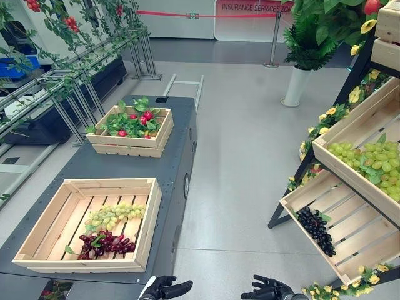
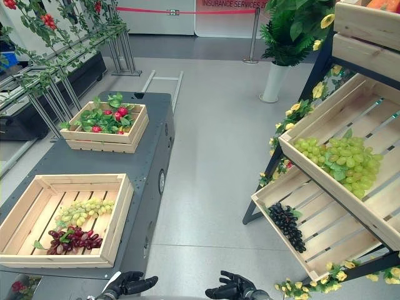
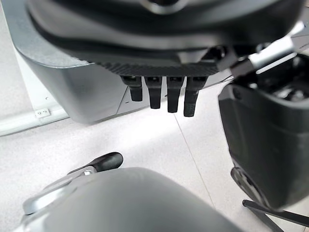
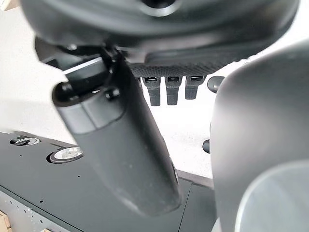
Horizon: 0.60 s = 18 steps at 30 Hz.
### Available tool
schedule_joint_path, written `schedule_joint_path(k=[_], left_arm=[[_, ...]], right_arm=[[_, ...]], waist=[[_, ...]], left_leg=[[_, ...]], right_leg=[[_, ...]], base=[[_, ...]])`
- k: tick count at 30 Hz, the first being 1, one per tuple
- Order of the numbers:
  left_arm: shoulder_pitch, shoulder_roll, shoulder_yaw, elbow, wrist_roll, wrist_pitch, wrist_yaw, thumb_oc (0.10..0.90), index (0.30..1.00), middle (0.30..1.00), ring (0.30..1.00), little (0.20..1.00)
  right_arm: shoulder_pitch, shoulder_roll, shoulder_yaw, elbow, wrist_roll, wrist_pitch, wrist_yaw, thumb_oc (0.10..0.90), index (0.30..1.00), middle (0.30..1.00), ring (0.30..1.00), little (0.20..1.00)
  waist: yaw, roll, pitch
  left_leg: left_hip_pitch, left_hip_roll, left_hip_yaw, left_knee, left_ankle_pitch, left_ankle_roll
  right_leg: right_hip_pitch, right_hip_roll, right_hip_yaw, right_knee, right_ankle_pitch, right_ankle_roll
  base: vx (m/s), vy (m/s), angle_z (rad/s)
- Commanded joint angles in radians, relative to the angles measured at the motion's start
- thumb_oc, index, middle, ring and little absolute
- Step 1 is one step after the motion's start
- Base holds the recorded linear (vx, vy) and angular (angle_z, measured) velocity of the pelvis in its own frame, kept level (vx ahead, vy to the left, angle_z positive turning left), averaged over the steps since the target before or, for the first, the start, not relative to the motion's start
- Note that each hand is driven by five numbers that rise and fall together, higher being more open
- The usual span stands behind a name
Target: Pick up the fruits from the basket on one side to the basket on the other side
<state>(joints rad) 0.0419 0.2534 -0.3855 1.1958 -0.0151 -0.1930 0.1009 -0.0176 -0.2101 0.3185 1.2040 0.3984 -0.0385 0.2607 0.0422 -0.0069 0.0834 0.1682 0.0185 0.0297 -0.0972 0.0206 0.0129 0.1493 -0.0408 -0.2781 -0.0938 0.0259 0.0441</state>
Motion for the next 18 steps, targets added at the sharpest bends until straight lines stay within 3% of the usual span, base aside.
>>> schedule_joint_path(k=[1, 18], left_arm=[[-0.096, -0.063, -0.047, -0.007, -0.001, -0.093, 0.014, 0.8, 0.9, 0.9, 0.9, 0.9], [-0.107, -0.056, -0.081, -0.017, 0.037, -0.089, -0.011, 0.8, 0.9, 0.9, 0.9, 0.9]], right_arm=[[-0.068, 0.019, -0.002, 0.053, -0.012, -0.039, -0.014, 0.8, 0.9, 0.9, 0.9, 0.9], [-0.074, 0.021, 0.004, 0.059, -0.004, -0.038, -0.019, 0.8, 0.9, 0.9, 0.9, 0.9]], waist=[[0.008, -0.002, 0.034], [0.01, 0.006, 0.044]], left_leg=[[0.035, -0.028, 0.059, 0.01, -0.121, -0.011], [0.037, -0.029, 0.055, 0.01, -0.119, -0.01]], right_leg=[[0.06, -0.01, 0.035, 0.006, -0.087, 0.02], [0.066, -0.012, 0.028, 0.006, -0.088, 0.016]], base=[[0.0, 0.0, 0.0], [0.0, 0.0, 0.0]])
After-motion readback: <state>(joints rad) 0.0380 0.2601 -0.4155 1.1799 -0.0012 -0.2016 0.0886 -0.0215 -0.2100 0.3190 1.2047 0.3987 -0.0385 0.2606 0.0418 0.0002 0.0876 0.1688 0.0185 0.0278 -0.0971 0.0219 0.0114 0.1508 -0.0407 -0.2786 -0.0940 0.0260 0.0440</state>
